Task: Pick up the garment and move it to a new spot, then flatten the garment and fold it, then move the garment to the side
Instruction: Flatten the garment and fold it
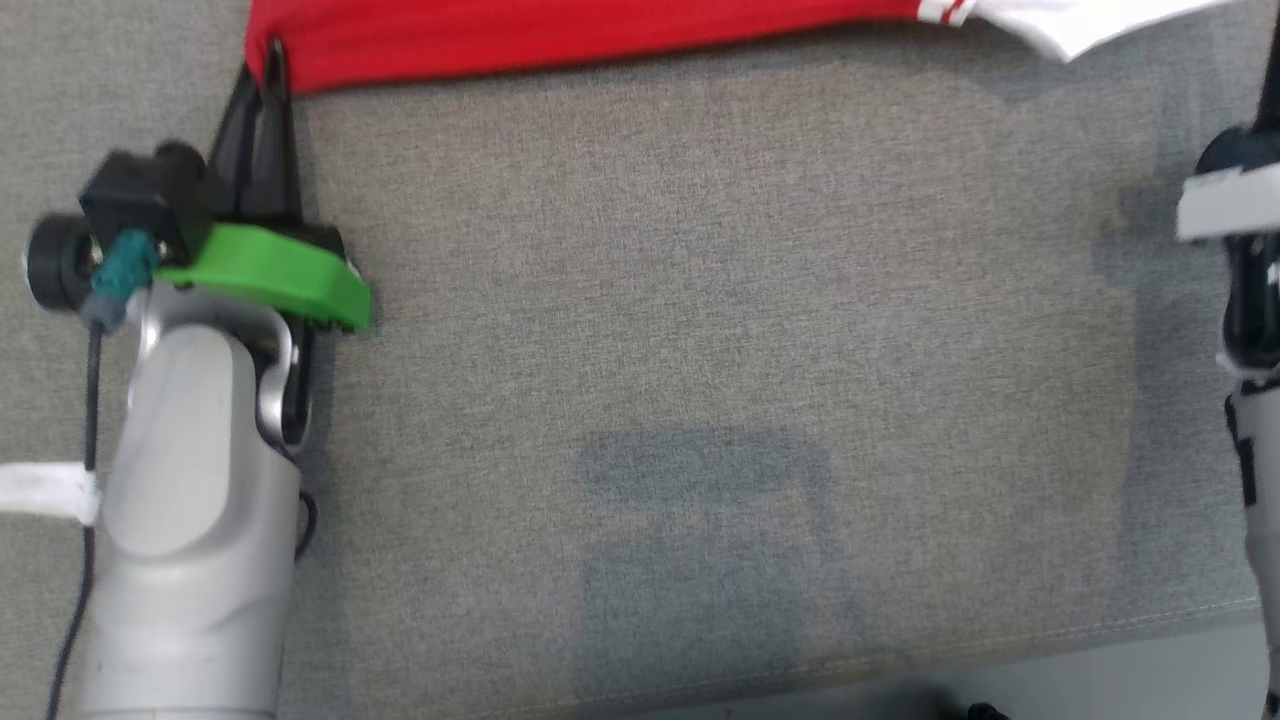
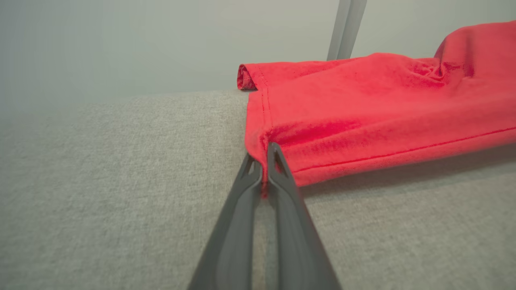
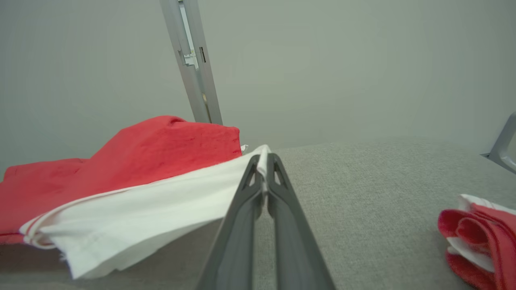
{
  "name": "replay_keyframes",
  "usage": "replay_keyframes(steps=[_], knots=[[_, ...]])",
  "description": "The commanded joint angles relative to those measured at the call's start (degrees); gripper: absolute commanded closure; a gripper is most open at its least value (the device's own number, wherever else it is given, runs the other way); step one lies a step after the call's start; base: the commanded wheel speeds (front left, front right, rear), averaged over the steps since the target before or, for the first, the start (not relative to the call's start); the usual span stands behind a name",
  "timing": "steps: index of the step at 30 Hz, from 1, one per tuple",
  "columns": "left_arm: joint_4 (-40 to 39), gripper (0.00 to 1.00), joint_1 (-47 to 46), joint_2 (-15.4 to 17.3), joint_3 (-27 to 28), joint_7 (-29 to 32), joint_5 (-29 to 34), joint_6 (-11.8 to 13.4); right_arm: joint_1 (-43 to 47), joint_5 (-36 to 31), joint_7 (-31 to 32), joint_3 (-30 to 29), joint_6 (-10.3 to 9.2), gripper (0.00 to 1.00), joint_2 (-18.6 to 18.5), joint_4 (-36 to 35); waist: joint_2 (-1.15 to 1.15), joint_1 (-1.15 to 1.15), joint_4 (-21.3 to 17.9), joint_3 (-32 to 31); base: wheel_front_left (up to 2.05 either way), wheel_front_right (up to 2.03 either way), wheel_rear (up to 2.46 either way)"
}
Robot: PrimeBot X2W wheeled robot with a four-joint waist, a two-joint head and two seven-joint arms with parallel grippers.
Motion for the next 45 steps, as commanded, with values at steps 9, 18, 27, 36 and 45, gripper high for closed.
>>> replay_keyframes(steps=[9, 18, 27, 36, 45], knots=[[1.3, 1.0, 17.4, -2.8, 4.0, 0.0, 1.3, -1.3, 18.7, 4.2, 0.0, 0.4, -0.12, 1.0, 2.0, 4.3, 0.0, 0.0, -1.1, -16.9, 0.0, 0.0, 0.0], [1.7, 1.0, 30.9, -3.8, 5.5, 0.0, 0.4, -1.6, 31.4, 5.3, 0.0, -0.7, -0.16, 1.0, 2.6, 7.7, 0.0, 0.0, -1.3, -27.4, 0.0, 0.0, 0.0], [2.8, 1.0, 39.4, -3.9, 4.1, 0.0, -1.2, -1.1, 40.6, 6.1, 0.0, 0.0, -0.17, 1.0, 2.0, 6.3, 0.0, 0.0, -1.5, -34.6, 0.0, 0.0, 0.0], [2.8, 1.0, 42.5, -3.9, 3.4, 0.0, -1.9, 0.2, 48.5, 6.7, -0.1, 0.8, -0.16, 1.0, 2.1, 0.4, 0.0, 0.0, -1.6, -36.5, 0.0, 0.0, 0.0], [2.4, 1.0, 46.8, -3.9, 2.2, 0.0, -2.7, 0.8, 53.1, 7.6, -0.1, 0.2, -0.17, 1.0, 1.1, -2.3, 0.0, 0.0, -0.9, -38.0, 0.0, 0.0, 0.0]])
